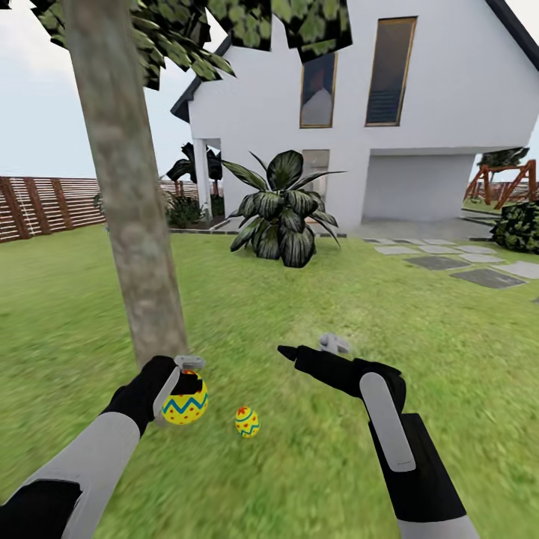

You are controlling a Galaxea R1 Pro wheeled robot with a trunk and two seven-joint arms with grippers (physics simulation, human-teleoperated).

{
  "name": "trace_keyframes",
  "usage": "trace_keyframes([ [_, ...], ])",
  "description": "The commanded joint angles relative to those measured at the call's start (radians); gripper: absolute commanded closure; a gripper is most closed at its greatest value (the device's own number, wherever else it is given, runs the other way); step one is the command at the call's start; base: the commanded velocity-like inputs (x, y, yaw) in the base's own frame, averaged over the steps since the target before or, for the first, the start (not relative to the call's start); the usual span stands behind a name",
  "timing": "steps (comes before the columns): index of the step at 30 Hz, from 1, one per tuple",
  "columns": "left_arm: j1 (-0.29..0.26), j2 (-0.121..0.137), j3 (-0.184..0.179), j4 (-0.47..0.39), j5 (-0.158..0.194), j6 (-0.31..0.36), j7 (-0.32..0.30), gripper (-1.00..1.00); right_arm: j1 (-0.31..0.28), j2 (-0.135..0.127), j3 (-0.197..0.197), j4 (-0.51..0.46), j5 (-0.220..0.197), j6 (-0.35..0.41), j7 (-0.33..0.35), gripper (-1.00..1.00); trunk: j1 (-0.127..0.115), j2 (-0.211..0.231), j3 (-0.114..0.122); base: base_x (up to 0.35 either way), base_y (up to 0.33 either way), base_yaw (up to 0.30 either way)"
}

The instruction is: Take the three Easter eggs out of the wicker basket on the lawn in the garden, then place them on the lawn next to a single tree (choose any tree) so that all three eggs are next to the same tree and none are left in the basket.

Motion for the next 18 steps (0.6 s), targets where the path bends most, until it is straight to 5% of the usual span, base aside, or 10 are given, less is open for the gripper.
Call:
trace_keyframes([
  [1,-0.001,0.001,-0.007,-0.001,0.009,0.004,0.008,1.0,-0.001,0.0,0.001,-0.001,-0.011,0.002,-0.01,-1.0,0.0,-0.001,-0.001,0.263,-0.204,0.032],
  [12,-0.001,0.002,-0.007,-0.001,0.009,0.004,0.008,1.0,-0.001,0.0,-0.002,-0.001,-0.01,0.002,-0.01,-1.0,0.0,-0.001,-0.001,0.257,-0.206,0.007],
  [18,-0.001,0.001,-0.007,-0.001,0.009,0.004,0.008,1.0,-0.001,0.0,0.002,-0.001,-0.01,0.002,-0.01,-1.0,0.0,-0.001,0.003,0.231,-0.181,0.179],
])
